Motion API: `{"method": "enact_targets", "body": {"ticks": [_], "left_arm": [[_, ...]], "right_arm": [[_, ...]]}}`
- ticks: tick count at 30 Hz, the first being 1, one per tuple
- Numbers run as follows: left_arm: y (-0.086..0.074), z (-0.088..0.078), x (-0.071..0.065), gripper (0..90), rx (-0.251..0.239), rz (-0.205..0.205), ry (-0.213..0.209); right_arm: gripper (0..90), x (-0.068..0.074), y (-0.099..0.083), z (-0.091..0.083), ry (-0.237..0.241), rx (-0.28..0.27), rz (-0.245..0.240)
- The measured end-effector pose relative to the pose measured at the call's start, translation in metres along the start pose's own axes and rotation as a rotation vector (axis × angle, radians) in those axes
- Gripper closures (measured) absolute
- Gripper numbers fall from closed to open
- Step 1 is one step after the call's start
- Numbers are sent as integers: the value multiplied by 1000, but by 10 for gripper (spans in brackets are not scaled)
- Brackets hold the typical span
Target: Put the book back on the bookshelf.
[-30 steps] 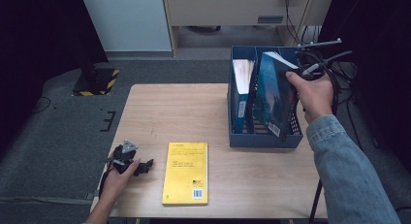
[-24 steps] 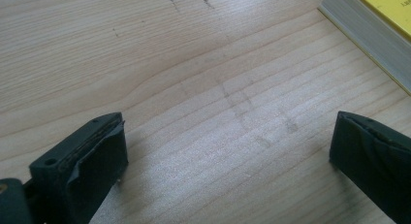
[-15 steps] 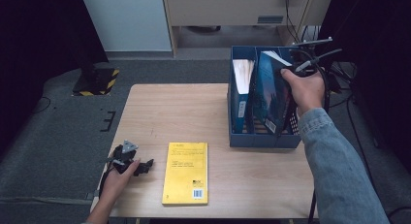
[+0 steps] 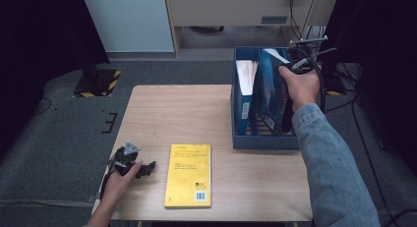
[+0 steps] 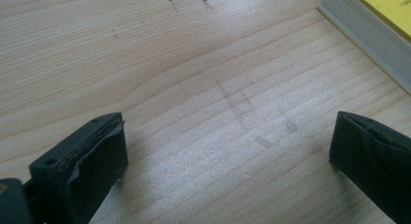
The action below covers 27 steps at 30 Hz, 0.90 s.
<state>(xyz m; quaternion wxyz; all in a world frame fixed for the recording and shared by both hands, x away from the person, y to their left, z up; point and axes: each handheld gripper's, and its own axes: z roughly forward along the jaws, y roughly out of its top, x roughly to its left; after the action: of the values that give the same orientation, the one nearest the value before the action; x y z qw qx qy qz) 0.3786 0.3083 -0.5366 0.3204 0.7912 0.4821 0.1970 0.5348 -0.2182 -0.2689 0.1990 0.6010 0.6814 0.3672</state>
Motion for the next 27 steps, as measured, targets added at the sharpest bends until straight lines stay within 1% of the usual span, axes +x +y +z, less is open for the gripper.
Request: {"method": "enact_targets", "body": {"ticks": [4,8,11,14,15,20,24,27], "left_arm": [[0,0,0,0,0,0,0],[0,0,0,0,0,0,0],[0,0,0,0,0,0,0],[0,0,0,0,0,0,0],[0,0,0,0,0,1,-1],[0,0,0,0,0,1,-1],[0,0,0,0,0,1,-2],[0,0,0,0,0,1,-2]], "right_arm": [[729,2,1,4,0,-22,3],[729,2,3,7,-7,-33,-2],[729,0,0,9,-10,-57,2],[729,-1,-5,13,-13,-72,10],[729,-1,-6,14,-13,-74,5],[729,0,-10,23,-18,-55,10],[729,2,-13,28,-22,-43,1],[729,1,-16,32,-20,-36,13]]}}
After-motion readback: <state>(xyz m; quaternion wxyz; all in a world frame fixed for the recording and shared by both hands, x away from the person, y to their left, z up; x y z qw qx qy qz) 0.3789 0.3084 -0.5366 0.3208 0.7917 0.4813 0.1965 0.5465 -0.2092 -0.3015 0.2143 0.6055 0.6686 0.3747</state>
